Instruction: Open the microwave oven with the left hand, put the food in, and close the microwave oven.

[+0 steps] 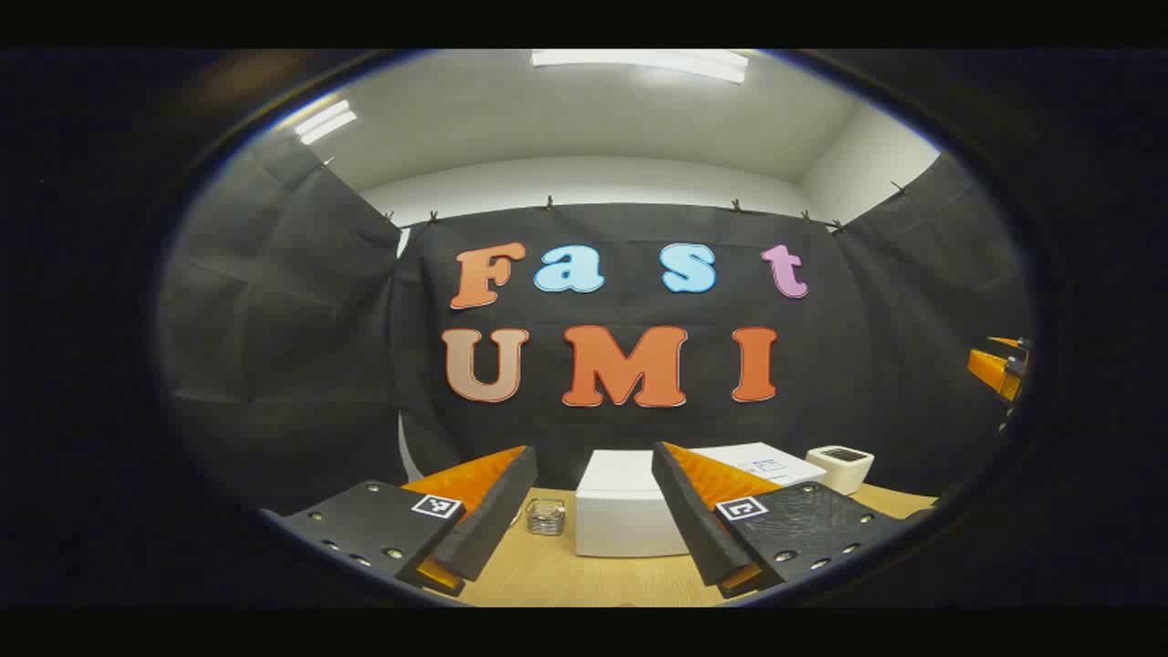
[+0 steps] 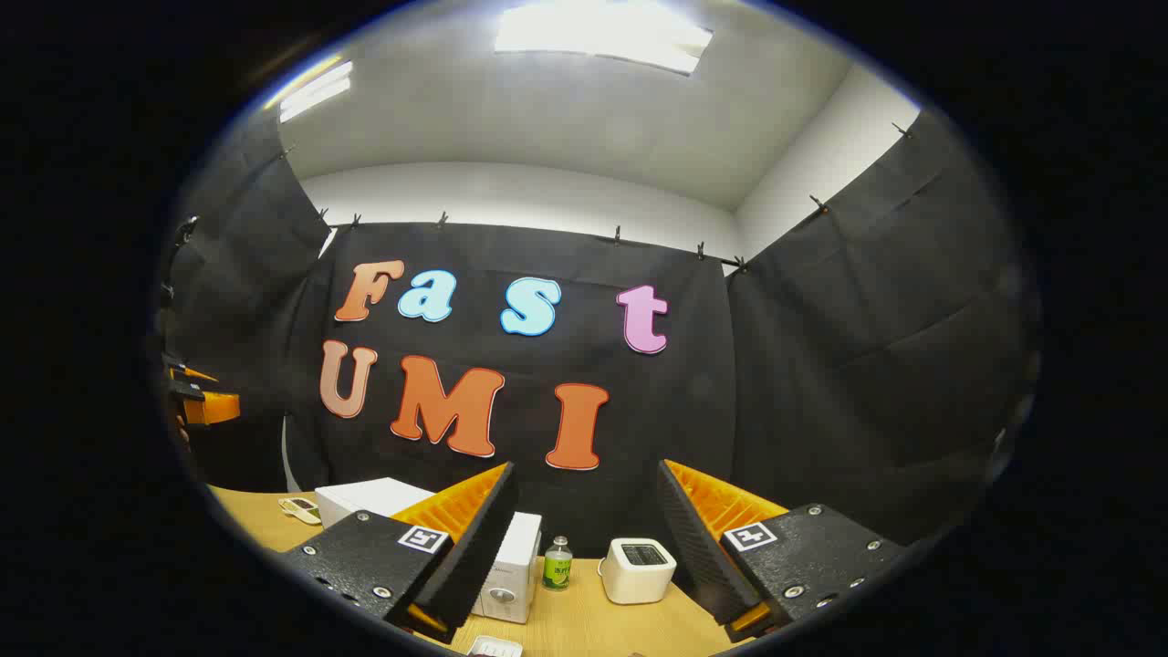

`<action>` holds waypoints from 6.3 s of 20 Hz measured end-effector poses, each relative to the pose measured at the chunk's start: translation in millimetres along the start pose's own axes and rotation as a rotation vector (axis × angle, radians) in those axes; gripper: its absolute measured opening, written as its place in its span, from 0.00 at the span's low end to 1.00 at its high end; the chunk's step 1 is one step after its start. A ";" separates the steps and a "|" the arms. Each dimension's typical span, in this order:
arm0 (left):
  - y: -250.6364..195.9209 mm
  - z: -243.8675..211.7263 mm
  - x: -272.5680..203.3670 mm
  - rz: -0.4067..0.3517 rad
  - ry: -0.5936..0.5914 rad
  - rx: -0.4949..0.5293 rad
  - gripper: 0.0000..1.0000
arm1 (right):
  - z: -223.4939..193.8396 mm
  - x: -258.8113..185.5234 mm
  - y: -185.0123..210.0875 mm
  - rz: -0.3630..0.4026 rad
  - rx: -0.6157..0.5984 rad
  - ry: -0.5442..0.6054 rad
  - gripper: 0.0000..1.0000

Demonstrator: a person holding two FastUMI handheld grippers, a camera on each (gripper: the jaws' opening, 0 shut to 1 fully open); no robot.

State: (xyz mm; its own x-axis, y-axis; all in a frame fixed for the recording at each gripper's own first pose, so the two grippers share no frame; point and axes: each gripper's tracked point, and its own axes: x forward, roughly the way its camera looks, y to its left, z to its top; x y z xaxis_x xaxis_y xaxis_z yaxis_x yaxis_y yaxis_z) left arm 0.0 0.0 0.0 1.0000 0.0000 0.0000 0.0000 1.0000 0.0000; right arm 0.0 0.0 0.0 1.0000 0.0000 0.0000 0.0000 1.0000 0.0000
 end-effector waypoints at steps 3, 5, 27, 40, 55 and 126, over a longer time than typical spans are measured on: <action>-7.2 -6.3 4.3 -0.007 0.020 0.001 0.85 | -3.4 3.2 -6.3 -0.009 0.007 0.007 0.94; -10.5 -5.8 4.2 -0.007 0.022 0.004 0.85 | -3.0 3.4 -7.7 -0.008 0.016 0.006 0.94; -125.9 -57.4 21.2 -0.153 0.012 0.001 0.89 | -52.9 -7.6 -30.5 -0.008 0.002 0.038 0.94; -269.2 -230.8 71.5 -0.253 0.177 0.014 0.85 | -128.4 -45.3 -83.5 -0.075 0.005 0.102 0.94; -296.2 -336.3 135.1 -0.124 0.289 -0.009 0.45 | -191.1 -44.9 -111.3 -0.131 0.006 0.195 0.95; 176.7 -260.5 -162.1 0.080 0.157 0.190 0.91 | -377.5 -117.1 73.3 -0.056 0.604 0.869 0.39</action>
State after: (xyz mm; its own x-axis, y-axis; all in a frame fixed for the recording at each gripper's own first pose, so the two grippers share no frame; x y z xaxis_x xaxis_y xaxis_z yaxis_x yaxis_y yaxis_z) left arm -162.1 176.7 -260.5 0.9845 0.0944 -0.1478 -0.0648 0.9788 0.1942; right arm -117.1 73.3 -377.5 0.6549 0.1929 -0.7307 0.2851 0.8324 0.4752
